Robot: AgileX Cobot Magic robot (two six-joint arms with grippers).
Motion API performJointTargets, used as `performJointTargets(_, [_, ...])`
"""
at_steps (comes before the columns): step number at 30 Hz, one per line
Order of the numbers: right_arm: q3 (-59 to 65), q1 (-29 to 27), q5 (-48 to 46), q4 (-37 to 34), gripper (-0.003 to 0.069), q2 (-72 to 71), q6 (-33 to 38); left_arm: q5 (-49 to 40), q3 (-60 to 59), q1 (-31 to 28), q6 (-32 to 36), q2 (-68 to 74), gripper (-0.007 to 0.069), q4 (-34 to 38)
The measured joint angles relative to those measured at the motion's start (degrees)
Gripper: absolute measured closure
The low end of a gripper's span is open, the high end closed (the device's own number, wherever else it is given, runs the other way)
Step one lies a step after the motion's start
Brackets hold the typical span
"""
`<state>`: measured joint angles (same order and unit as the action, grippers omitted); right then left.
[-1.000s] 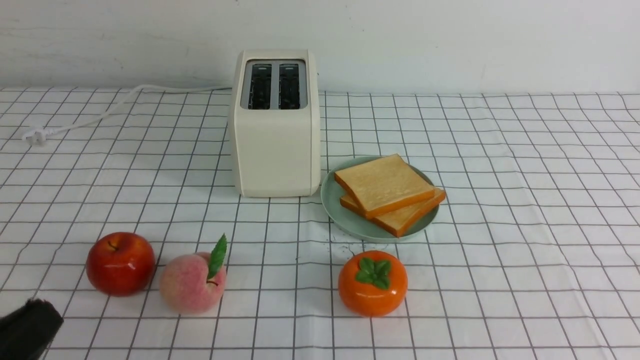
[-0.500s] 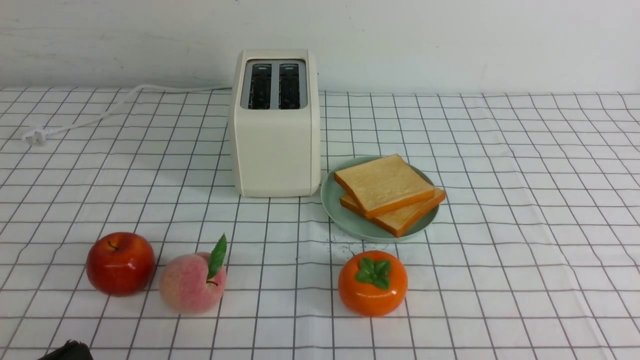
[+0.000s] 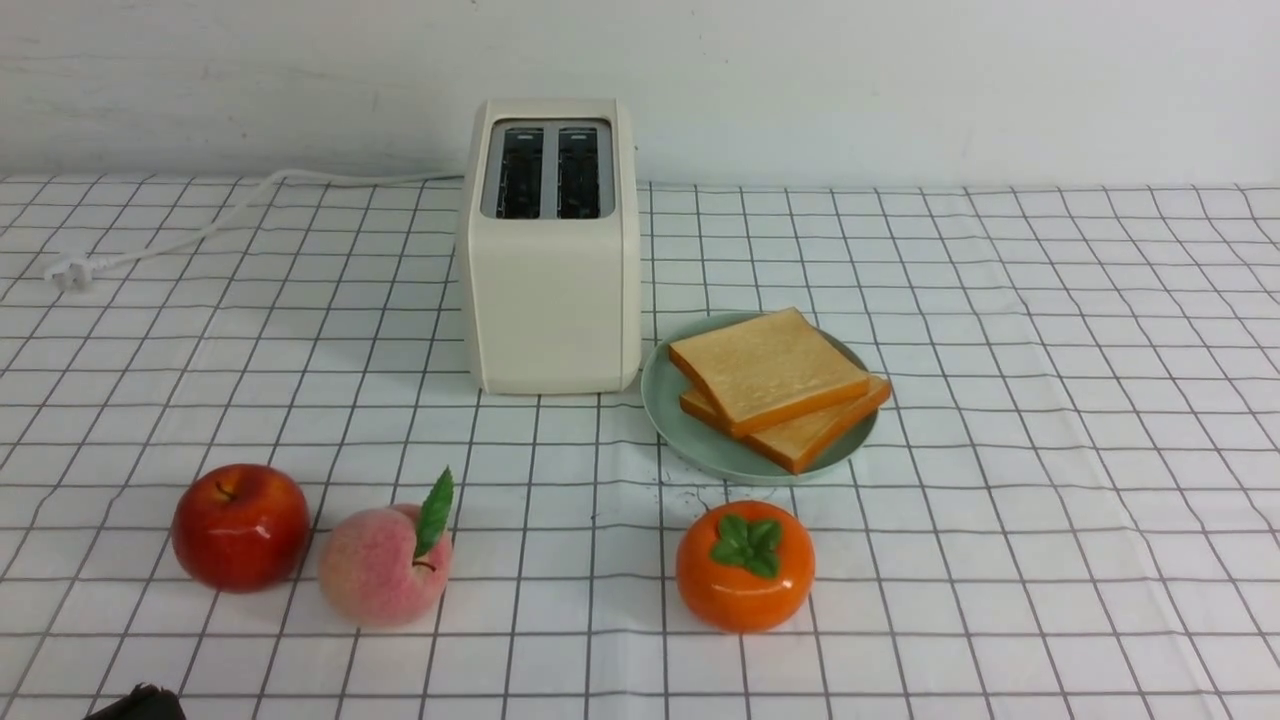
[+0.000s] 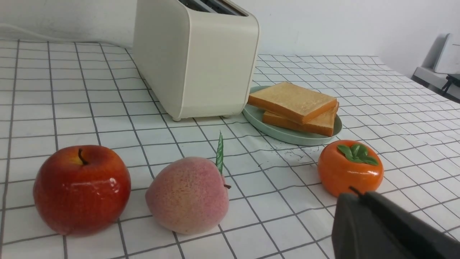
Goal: Take toasted bread from bread machine on white checkered table place on plate.
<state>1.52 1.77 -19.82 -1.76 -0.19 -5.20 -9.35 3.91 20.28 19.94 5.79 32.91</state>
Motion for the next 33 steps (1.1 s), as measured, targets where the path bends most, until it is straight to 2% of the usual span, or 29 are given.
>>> performJointTargets(6, [-0.38, 0.00, -1.77, 1.16, 0.0679, -0.39, -1.99, 0.00, -0.10, 0.00, 0.00, 0.00, 0.0638, 0.00])
performJointTargets(33, [-0.45, 0.00, -2.15, 1.16, 0.0659, -0.39, -2.41, 1.25, -0.10, 0.00, 0.00, 0.00, 0.0624, -0.05])
